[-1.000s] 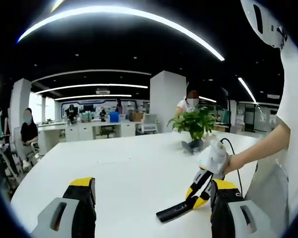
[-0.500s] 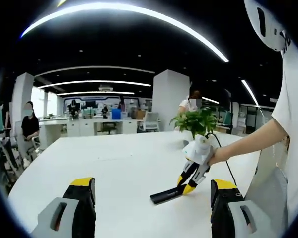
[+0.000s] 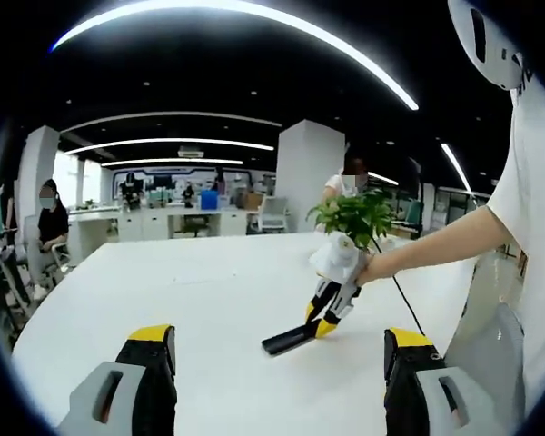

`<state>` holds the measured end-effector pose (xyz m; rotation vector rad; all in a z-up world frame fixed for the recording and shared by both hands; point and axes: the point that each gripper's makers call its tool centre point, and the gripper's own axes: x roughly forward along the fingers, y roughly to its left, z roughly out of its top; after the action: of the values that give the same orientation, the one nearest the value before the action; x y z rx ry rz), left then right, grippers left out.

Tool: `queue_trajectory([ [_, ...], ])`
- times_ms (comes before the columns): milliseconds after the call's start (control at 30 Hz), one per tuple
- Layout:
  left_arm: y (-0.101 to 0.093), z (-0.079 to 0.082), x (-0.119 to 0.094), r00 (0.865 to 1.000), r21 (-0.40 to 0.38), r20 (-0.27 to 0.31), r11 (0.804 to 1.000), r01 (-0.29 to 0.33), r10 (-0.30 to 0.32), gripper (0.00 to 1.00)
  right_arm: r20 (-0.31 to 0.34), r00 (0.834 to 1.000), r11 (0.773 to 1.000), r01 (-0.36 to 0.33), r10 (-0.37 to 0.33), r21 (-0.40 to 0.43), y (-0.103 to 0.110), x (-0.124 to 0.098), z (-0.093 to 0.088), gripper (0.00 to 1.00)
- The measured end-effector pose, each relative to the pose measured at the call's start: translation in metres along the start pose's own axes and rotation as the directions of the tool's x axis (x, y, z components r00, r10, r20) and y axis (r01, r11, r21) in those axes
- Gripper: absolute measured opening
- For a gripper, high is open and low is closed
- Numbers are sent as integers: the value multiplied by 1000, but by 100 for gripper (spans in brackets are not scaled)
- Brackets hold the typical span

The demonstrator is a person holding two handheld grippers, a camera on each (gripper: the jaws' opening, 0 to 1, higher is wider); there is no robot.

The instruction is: Press the specified remote control buttons in sequence, fully releasing each button before pressing the next.

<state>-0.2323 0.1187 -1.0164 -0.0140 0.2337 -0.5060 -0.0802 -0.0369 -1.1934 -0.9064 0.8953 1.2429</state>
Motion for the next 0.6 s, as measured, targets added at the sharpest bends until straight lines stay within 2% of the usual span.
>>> queue_trajectory([
  [133,0,1,0,1000,-5,5,1000,-2,2,99,12,1000,999,0,-1,43,-7,1,1,24],
  [267,1,2,-1,1000,-13,11,1000,-9,9,99,19,1000,999,2,-3,36,-5,1,1,25],
  [333,2,2,-2,1000,-12,11,1000,-12,12,99,65,998,996,19,-25,86,-5,-1,4,26],
  [367,2,2,-2,1000,-12,11,1000,-13,13,99,113,993,992,29,-42,121,-5,-4,9,29],
  [467,3,4,-2,1000,-20,19,1000,-17,18,99,180,980,984,58,-88,169,-4,-11,10,40],
  [600,4,6,-3,999,-42,38,999,-18,20,99,266,949,960,100,-171,263,-1,-21,8,51],
])
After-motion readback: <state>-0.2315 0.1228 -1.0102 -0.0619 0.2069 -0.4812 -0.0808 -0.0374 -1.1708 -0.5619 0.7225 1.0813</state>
